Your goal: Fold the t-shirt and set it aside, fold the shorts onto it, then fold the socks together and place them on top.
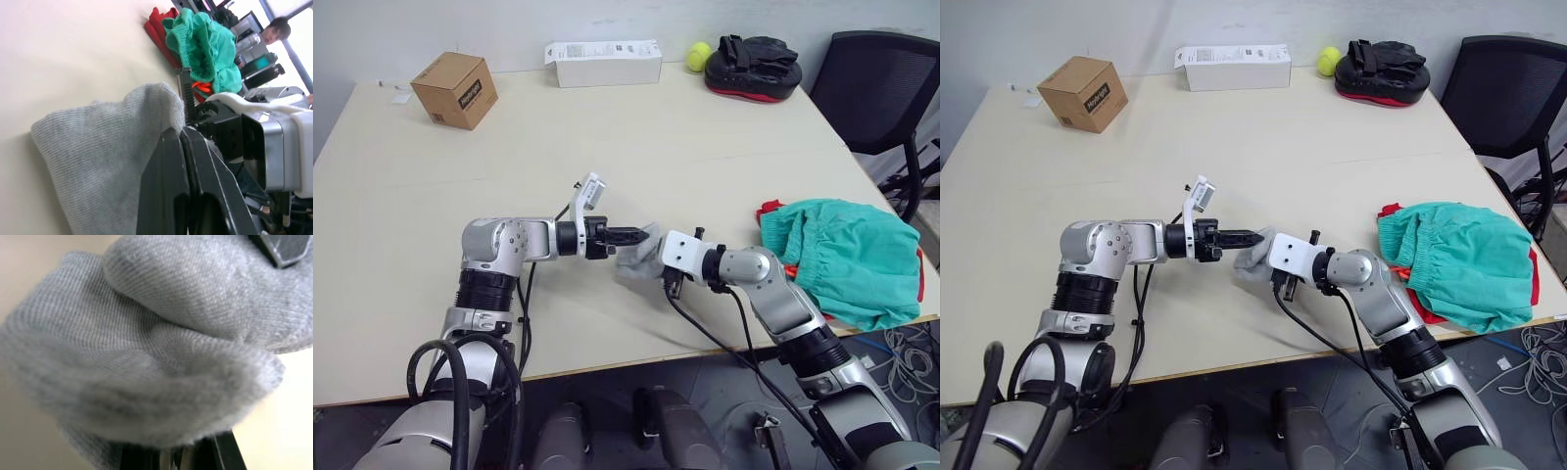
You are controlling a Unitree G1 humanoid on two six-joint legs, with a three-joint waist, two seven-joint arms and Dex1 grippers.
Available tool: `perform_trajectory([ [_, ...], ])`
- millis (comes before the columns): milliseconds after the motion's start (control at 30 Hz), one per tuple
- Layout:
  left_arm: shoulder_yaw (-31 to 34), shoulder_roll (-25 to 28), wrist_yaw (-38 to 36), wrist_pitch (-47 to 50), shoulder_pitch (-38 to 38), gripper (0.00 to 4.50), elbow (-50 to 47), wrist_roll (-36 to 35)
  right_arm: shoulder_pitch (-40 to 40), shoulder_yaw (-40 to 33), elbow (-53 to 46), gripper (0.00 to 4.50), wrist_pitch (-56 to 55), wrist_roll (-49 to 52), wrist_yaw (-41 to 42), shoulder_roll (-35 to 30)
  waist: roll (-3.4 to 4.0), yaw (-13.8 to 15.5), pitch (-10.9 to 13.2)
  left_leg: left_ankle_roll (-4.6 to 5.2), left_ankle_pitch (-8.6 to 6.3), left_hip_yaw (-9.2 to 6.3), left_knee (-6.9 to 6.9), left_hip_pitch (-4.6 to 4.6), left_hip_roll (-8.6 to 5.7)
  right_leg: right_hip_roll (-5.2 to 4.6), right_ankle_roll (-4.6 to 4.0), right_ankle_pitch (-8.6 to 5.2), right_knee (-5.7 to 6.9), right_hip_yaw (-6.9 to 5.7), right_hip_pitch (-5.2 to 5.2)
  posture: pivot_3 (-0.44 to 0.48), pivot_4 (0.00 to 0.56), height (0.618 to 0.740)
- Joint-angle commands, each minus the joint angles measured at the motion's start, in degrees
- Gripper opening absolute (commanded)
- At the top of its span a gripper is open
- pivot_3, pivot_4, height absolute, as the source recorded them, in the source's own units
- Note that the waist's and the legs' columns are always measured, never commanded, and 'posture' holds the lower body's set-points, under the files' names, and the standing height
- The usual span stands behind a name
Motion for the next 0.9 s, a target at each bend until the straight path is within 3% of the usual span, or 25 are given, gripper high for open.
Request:
perform_trajectory([
  [33, 2.9, 0.1, 0.7, 1.3, -1.0, 0.05, -0.7, -2.1, 1.2, 1.1, 0.3, 0.0, 0.3, -0.8, 1.1, -1.1, 0.0, 0.0, 0.0, 0.0, 0.0, 0.0, 0.0, -0.01, 0.0, 0.0, 0.0, 0.0, 0.0, 0.0, 0.0, 0.0, 0.15, 0.74],
  [233, 0.7, 1.7, 0.0, 1.3, 1.5, 0.05, -3.2, -1.4, 1.0, 1.2, 0.5, 0.0, 0.0, -0.9, 1.2, -1.5, 0.0, 0.0, 0.0, -0.03, -0.02, 0.0, 0.0, 0.0, -0.01, -0.01, 0.0, 0.0, 0.0, 0.0, 0.01, 0.0, 0.15, 0.74],
  [267, 0.8, 1.7, -0.3, 1.3, 1.8, 0.24, -3.7, -1.8, 1.0, 1.2, 0.5, 0.0, -0.1, -0.9, 1.2, -1.5, 0.0, 0.0, 0.0, -0.05, -0.03, 0.01, 0.0, 0.01, -0.01, -0.01, 0.0, 0.0, 0.0, 0.0, 0.0, 0.0, 0.15, 0.74],
  [367, 0.9, 1.7, -0.9, 1.4, 2.2, 0.96, -5.2, -2.6, 1.0, 1.2, 0.7, 0.0, -0.3, -1.0, 1.3, -1.6, 0.0, 0.1, 0.0, -0.09, -0.05, 0.0, 0.0, 0.0, 0.0, 0.0, 0.0, 0.0, 0.0, -0.02, 0.0, 0.0, 0.15, 0.74],
  [600, 5.0, 1.0, 1.2, 1.7, 1.0, 3.24, -3.1, -3.4, 0.8, 1.4, 0.8, 0.0, -0.4, -1.0, 1.4, -1.4, 0.0, 0.1, 0.0, -0.07, -0.04, 0.0, 0.02, 0.0, 0.0, -0.01, 0.0, 0.0, 0.01, -0.01, 0.01, 0.0, 0.15, 0.74],
  [767, 8.7, 0.4, 3.2, 2.2, 0.6, 3.24, -2.2, -4.5, 0.8, 1.4, 0.8, 0.0, -0.4, -1.0, 1.4, -1.4, 0.0, 0.1, 0.0, -0.06, -0.04, 0.0, 0.03, 0.0, 0.0, -0.02, 0.0, 0.0, 0.01, -0.01, 0.01, 0.0, 0.15, 0.74],
  [900, 8.0, 0.5, 5.5, 1.2, 1.4, 2.34, -1.5, -2.5, 0.9, 1.3, 0.6, 0.0, -0.3, -1.0, 1.4, -1.4, 0.0, 0.1, 0.0, -0.07, -0.04, 0.0, 0.05, 0.0, 0.0, -0.01, 0.0, 0.0, 0.02, -0.01, 0.01, 0.0, 0.15, 0.74],
])
